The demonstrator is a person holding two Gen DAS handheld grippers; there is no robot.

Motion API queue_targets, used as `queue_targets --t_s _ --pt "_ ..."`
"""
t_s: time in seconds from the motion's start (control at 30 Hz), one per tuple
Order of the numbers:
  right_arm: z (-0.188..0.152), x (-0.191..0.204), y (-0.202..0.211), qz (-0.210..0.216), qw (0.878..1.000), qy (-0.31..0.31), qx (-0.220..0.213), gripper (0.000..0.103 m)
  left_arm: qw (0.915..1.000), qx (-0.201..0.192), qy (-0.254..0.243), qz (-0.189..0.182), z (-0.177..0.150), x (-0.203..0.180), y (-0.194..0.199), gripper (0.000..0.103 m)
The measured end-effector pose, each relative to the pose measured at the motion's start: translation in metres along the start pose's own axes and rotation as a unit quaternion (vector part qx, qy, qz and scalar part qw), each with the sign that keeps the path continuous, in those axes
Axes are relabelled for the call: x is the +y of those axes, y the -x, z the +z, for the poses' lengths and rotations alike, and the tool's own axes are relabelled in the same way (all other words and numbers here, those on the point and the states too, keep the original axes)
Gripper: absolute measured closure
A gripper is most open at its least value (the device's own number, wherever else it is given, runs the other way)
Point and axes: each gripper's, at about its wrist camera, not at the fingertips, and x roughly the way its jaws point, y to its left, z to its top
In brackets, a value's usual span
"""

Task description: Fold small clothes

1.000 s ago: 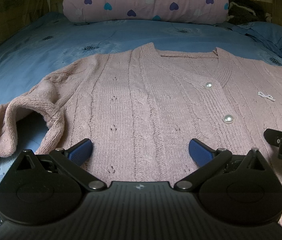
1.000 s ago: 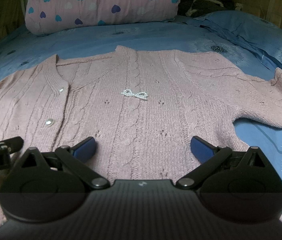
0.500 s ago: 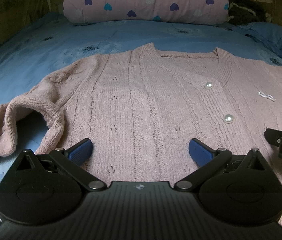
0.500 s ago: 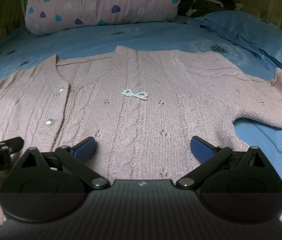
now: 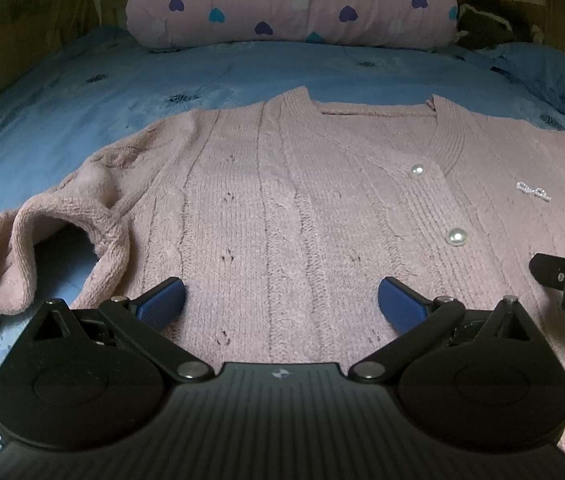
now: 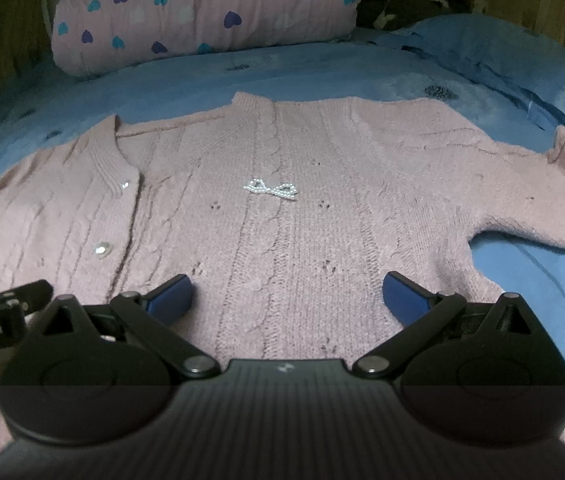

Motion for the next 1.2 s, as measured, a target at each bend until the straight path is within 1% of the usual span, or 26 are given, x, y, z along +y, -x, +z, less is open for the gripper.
queue_targets --t_s 0.13,0.27,0.37,0.47,0.6,0.73,0.87,0.93,1.0,1.13,1.17,1.2 --pt "0.002 -0.001 0.001 0.004 1.0 -0.001 0.0 0.0 1.0 0.008 -0.003 -0.002 0.004 0.0 -0.001 0.0" --pt "0.005 -0.014 0.012 0.021 0.999 -0.025 -0.003 0.0 0.9999 0.015 -0.003 -0.007 0.007 0.001 -0.003 0.0" --pt "0.01 -0.028 0.025 0.019 0.999 -0.04 -0.005 0.0 0.9998 0.018 -0.006 -0.011 0.011 0.002 -0.002 0.0" --pt "0.022 -0.053 0.042 0.014 0.997 -0.069 -0.019 0.0 0.9996 0.019 -0.011 -0.015 0.012 0.002 0.0 0.0" --pt "0.038 -0.097 0.061 -0.021 0.991 -0.128 -0.04 0.0 0.9996 0.017 -0.014 -0.019 0.013 0.003 0.002 0.0" --pt "0.047 -0.141 0.069 -0.077 0.979 -0.18 -0.052 0.0 0.9995 0.022 -0.01 -0.018 0.013 0.004 0.0 0.0" --pt "0.045 -0.183 0.062 -0.128 0.963 -0.231 -0.052 0.0 0.9994 0.028 -0.001 -0.023 0.015 0.007 -0.003 0.0" --pt "0.042 -0.198 0.055 -0.152 0.957 -0.242 -0.053 0.0 0.9992 0.028 0.008 -0.028 0.015 0.009 -0.004 0.0" --pt "0.041 -0.21 0.045 -0.171 0.953 -0.243 -0.051 0.0 0.9991 0.029 0.012 -0.029 0.016 0.01 -0.005 0.0" --pt "0.044 -0.23 0.023 -0.183 0.951 -0.247 -0.043 0.0 0.9992 0.027 0.008 -0.028 0.017 0.008 -0.008 0.0" --pt "0.044 -0.233 0.017 -0.178 0.951 -0.249 -0.039 0.002 0.9993 0.026 0.007 -0.028 0.017 0.008 -0.009 0.0" --pt "0.044 -0.234 0.015 -0.171 0.953 -0.249 -0.036 0.007 0.9993 0.025 0.006 -0.027 0.017 0.007 -0.01 0.0"
